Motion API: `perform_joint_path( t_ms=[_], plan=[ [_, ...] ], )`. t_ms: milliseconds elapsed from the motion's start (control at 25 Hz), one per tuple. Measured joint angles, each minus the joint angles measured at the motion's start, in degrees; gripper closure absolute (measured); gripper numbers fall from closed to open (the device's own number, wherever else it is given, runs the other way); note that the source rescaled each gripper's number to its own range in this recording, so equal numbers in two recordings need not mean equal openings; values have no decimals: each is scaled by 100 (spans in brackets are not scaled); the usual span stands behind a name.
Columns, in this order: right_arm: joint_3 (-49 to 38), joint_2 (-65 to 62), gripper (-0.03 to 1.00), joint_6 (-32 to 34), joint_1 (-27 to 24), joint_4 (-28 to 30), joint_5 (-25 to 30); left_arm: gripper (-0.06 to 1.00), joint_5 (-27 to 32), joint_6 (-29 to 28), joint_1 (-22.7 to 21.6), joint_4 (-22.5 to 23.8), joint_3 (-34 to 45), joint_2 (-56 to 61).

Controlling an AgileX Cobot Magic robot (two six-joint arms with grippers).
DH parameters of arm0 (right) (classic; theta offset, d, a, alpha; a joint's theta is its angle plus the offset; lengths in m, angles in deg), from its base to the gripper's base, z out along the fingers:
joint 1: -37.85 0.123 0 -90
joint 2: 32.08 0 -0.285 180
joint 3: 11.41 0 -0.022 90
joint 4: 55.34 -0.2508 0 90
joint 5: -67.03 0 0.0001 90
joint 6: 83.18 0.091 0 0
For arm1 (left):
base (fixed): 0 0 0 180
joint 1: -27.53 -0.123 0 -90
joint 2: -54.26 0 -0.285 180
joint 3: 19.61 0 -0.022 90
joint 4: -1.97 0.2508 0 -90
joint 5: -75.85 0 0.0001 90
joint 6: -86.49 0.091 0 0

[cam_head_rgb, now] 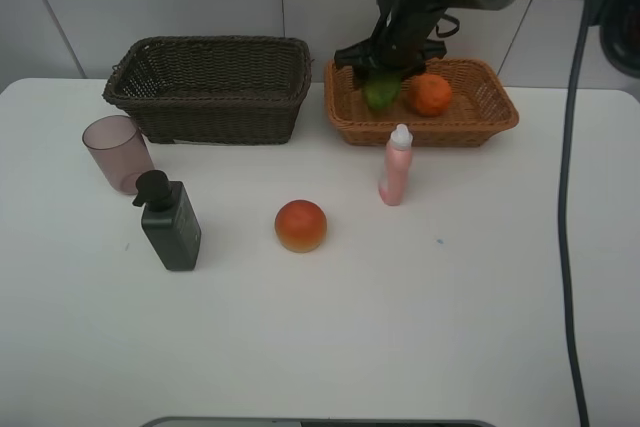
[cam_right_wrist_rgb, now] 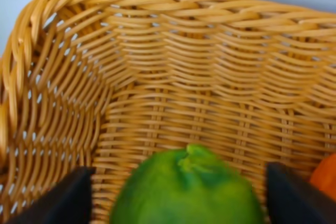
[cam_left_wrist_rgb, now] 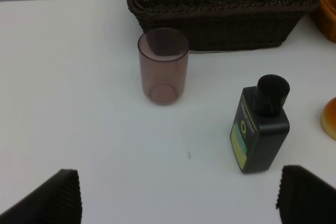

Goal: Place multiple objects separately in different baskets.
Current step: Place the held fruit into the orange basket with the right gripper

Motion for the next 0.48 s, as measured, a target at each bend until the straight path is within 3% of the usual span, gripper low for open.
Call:
perform_joint_path(
  t_ms=[120,200,480],
  plan=[
    [0,-11,19,0,0,4,-20,-2,0,0,0,0,0,0],
    [7,-11,11,0,0,4,-23,-2,0,0,0,0,0,0],
    [7,-83,6,0,0,4,80,-2,0,0,0,0,0,0]
  ],
)
